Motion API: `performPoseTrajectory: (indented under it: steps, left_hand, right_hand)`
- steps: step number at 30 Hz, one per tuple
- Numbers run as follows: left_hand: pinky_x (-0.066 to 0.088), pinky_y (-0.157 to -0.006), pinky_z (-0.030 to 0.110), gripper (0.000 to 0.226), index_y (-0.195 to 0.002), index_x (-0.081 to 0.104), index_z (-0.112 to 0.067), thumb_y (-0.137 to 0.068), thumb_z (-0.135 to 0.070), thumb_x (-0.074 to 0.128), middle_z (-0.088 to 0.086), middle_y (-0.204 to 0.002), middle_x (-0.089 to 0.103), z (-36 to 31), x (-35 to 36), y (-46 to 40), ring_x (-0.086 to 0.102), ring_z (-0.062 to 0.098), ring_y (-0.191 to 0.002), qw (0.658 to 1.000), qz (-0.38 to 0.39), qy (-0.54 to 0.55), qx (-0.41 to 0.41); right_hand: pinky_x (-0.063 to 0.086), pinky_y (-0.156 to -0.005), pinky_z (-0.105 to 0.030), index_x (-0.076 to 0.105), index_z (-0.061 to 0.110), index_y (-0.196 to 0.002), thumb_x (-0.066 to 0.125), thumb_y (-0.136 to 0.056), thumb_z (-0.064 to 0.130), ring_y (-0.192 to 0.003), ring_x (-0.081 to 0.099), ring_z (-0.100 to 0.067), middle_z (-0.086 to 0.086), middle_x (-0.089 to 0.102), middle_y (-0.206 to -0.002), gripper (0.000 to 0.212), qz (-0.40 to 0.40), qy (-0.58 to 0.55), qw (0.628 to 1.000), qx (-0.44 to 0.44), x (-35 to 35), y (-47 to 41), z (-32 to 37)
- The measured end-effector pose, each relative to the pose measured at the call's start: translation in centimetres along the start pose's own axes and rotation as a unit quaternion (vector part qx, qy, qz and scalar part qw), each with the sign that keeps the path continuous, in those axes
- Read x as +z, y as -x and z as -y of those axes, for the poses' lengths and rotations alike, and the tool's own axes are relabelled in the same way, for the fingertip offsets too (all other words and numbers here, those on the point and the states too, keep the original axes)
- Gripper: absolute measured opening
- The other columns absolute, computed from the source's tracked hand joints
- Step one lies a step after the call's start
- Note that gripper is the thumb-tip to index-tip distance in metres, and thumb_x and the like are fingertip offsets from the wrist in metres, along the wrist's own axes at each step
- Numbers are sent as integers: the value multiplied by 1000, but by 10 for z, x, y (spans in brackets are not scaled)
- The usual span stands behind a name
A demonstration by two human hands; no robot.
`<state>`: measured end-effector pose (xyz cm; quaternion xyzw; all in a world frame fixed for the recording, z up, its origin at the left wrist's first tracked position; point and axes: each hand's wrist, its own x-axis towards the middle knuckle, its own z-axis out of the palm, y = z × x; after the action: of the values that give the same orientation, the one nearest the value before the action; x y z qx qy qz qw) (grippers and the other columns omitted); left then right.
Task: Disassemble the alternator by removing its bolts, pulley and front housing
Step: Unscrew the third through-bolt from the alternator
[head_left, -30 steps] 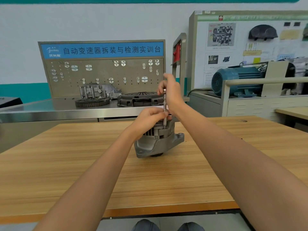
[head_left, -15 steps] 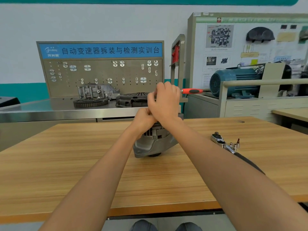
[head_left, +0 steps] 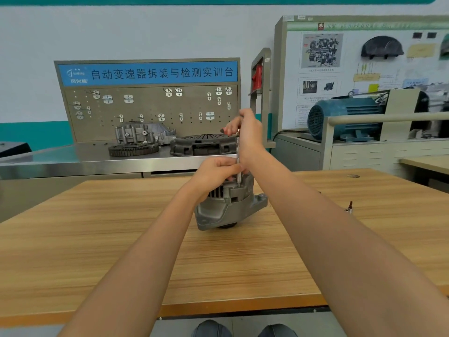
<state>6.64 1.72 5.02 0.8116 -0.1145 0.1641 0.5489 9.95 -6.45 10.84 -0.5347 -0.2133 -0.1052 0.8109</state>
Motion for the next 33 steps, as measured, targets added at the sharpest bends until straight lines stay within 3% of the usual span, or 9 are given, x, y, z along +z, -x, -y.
performPoseTrajectory:
  steps: [3,7,10,15,21,24,28,31,33]
  left_hand:
    - [40,-53,11,24,-72,64,-16,-89,-1,57,-14,-52,61,2,1,0,48,-4,-48,1000,-28,1,-6]
    - [40,-47,13,21,-74,60,-9,-86,5,51,0,-62,57,4,0,-1,47,4,-54,998,-63,-29,-14]
    - [37,-44,10,27,-66,58,-14,-84,6,53,-5,-54,56,4,1,-1,46,3,-51,998,-64,-15,-9]
    - [41,-56,2,23,-73,69,-23,-86,-6,61,-16,-63,69,4,2,-2,61,-9,-63,999,-31,10,16]
    - [39,-57,-2,13,-86,71,-29,-87,-17,65,-22,-74,71,7,-3,-4,58,-16,-63,1000,-3,21,6]
    - [41,-61,-1,14,-85,71,-27,-86,-14,65,-21,-74,71,7,-2,-3,61,-14,-70,999,-13,30,8]
    - [40,-52,3,28,-70,66,-20,-87,0,59,-18,-55,65,6,2,-2,59,-6,-56,999,-41,5,12]
    - [36,-44,9,31,-64,57,-17,-86,5,52,-8,-52,57,7,3,-4,47,5,-52,996,-74,-48,-8]
    - [38,-47,14,25,-69,58,-16,-87,0,53,-2,-61,57,7,4,-6,46,6,-56,994,-79,-67,-19]
  right_hand:
    - [39,-67,-25,52,12,-51,37,-93,18,-56,49,-5,5,50,-52,45,-30,250,948,-196,0,11,-15]
    - [32,-86,-34,61,8,-79,35,-83,26,-79,48,-22,-6,55,-78,31,-168,562,717,-377,-5,22,-38]
    - [32,-85,-35,54,10,-70,38,-84,22,-75,44,-20,-3,49,-72,24,-131,501,771,-371,-5,18,-33]
    - [26,-57,-30,28,17,-46,41,-89,18,-50,27,-14,3,28,-46,45,-2,206,960,-188,4,8,-15]
    - [44,-95,-41,31,14,-43,39,-93,13,-46,38,-13,6,36,-33,50,55,25,998,-11,7,1,-4]
    - [46,-93,-41,34,12,-43,39,-92,13,-48,40,-13,4,38,-36,50,30,31,999,-7,10,4,-3]
    - [35,-60,-31,36,13,-50,41,-93,12,-53,34,-13,0,35,-50,43,-13,177,969,-172,7,12,-14]
    - [34,-85,-35,56,11,-75,46,-86,22,-77,45,-19,-3,49,-75,18,-114,524,779,-324,-3,17,-31]
    - [27,-93,-36,59,10,-91,45,-83,27,-87,46,-22,-5,52,-87,23,-153,607,716,-311,-5,19,-34]
